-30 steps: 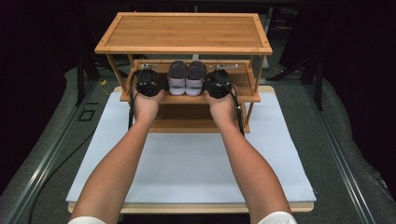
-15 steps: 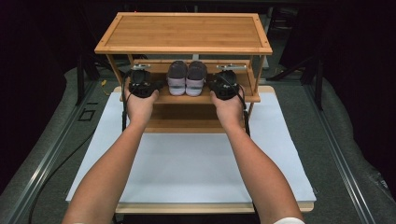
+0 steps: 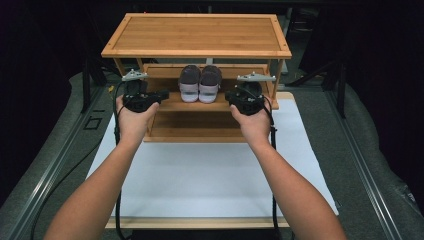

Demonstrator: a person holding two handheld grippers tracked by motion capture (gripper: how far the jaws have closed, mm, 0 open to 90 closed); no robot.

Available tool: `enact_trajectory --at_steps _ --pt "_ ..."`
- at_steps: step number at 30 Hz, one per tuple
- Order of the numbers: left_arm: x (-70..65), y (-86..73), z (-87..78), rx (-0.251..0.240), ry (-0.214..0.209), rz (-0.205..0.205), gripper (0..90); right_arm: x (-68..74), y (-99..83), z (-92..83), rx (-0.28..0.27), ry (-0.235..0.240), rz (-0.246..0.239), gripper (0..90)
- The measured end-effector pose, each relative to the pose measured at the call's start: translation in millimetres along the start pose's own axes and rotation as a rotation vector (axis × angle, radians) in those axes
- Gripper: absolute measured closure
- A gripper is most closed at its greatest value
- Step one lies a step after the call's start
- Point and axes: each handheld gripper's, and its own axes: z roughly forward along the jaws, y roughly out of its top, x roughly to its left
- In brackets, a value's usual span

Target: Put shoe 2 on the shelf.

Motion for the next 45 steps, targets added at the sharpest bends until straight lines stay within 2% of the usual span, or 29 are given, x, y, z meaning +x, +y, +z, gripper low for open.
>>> enact_trajectory --at_steps 3,7,10,11,12,15,16,17,20,22,24,25,29,31,33,34,35,38,41,45 --pt "1.0 -4.6 -10.6 0.01 0.01 0.013 82.0 2.5 -1.6 -9.7 0.005 -0.006 -0.02 83.3" --pt "4.4 -16.1 -23.6 0.012 0.0 0.014 78.5 3.6 -9.5 -21.0 0.01 -0.006 -0.04 80.8" --pt "7.9 -29.0 -31.6 0.007 -0.011 -0.002 76.0 1.9 -19.6 -28.6 0.016 0.022 -0.041 78.2" --pt "9.5 -34.1 -33.4 0.004 -0.013 -0.012 74.0 1.7 -23.5 -30.5 0.028 0.013 -0.037 77.1" --pt "10.3 -39.7 -33.7 -0.005 -0.022 -0.03 72.0 0.0 -27.9 -32.0 0.029 0.049 -0.026 75.7" --pt "10.5 -55.5 -33.8 0.001 -0.024 -0.038 68.4 -0.1 -42.6 -36.2 0.036 0.047 -0.009 73.5" --pt "10.1 -60.3 -34.0 0.001 -0.026 -0.039 67.3 -1.1 -47.7 -37.5 0.037 0.078 -0.006 72.3" --pt "9.2 -65.2 -34.2 -0.004 -0.027 -0.037 66.4 -0.1 -52.7 -38.5 0.037 0.063 -0.005 71.4" --pt "4.9 -80.3 -37.1 0.002 -0.025 -0.011 63.7 1.1 -65.9 -44.6 0.048 0.073 -0.007 68.5" --pt "2.4 -91.0 -40.2 0.003 -0.015 0.014 62.4 1.8 -74.2 -51.1 0.043 0.111 0.005 67.2" --pt "1.4 -101.2 -43.9 0.011 -0.007 0.032 60.9 5.0 -83.0 -58.0 0.031 0.068 -0.018 65.5" --pt "0.9 -106.5 -45.9 0.01 -0.004 0.037 60.4 5.3 -88.1 -60.5 0.023 0.085 -0.021 65.3" --pt "-0.4 -127.0 -52.3 0.02 -0.011 0.021 57.0 7.2 -110.0 -70.0 0.026 0.068 -0.042 63.8" --pt "-0.7 -136.3 -54.7 0.025 -0.015 0.012 56.4 8.1 -120.9 -73.6 0.033 0.05 -0.037 64.4" --pt "-0.7 -144.7 -56.7 0.036 -0.02 0.007 55.5 8.0 -131.0 -75.4 0.04 0.054 -0.034 64.5" --pt "-0.4 -148.8 -57.2 0.036 -0.02 0.001 55.3 8.2 -135.5 -76.3 0.045 0.038 -0.032 64.6" --pt "0.0 -152.9 -57.6 0.039 -0.023 -0.011 54.5 7.5 -139.9 -76.5 0.042 0.052 -0.024 64.5" --pt "0.2 -165.4 -57.1 0.042 -0.019 -0.024 53.4 4.9 -152.0 -75.0 0.058 0.026 -0.019 64.4" --pt "1.0 -177.8 -54.9 0.044 -0.007 -0.007 52.5 1.8 -164.3 -71.2 0.08 0.026 -0.006 64.4" --pt "4.9 -192.0 -49.1 0.061 0.001 0.004 50.8 -0.7 -178.7 -66.5 0.086 0.01 -0.014 63.7"
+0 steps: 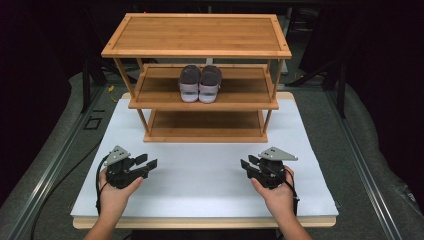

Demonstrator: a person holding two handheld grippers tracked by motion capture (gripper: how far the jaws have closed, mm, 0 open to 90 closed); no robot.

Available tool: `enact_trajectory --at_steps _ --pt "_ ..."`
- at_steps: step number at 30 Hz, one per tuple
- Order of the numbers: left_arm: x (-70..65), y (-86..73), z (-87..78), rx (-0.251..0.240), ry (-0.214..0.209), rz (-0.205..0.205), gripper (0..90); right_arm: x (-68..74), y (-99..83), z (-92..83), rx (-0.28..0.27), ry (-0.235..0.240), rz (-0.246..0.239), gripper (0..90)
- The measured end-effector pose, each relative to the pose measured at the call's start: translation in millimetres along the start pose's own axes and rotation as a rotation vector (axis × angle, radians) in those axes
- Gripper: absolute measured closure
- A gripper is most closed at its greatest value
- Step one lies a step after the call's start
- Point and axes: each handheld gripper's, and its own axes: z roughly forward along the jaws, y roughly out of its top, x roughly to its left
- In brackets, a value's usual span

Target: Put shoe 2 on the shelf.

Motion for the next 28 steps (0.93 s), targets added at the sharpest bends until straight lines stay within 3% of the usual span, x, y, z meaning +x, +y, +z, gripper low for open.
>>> enact_trajectory --at_steps 5,7,11,20,28 --pt "5.0 -17.8 9.5 0.027 0.001 -0.002 49.9 -2.8 -14.3 8.4 0.001 0.0 -0.002 62.6" --pt "6.0 -23.5 12.1 0.054 0.006 0.01 49.8 -3.8 -20.3 12.4 0.025 -0.017 -0.013 62.6" --pt "7.8 -31.3 15.4 0.067 0.001 0.015 49.6 -5.9 -32.2 21.3 0.053 0.0 -0.013 62.1" --pt "6.1 -40.1 29.7 0.122 -0.003 0.065 46.8 -7.2 -41.8 36.6 0.098 0.02 0.007 59.8" --pt "5.4 -41.4 32.4 0.14 -0.018 0.054 45.6 -6.0 -43.5 38.9 0.099 0.014 -0.015 50.2"
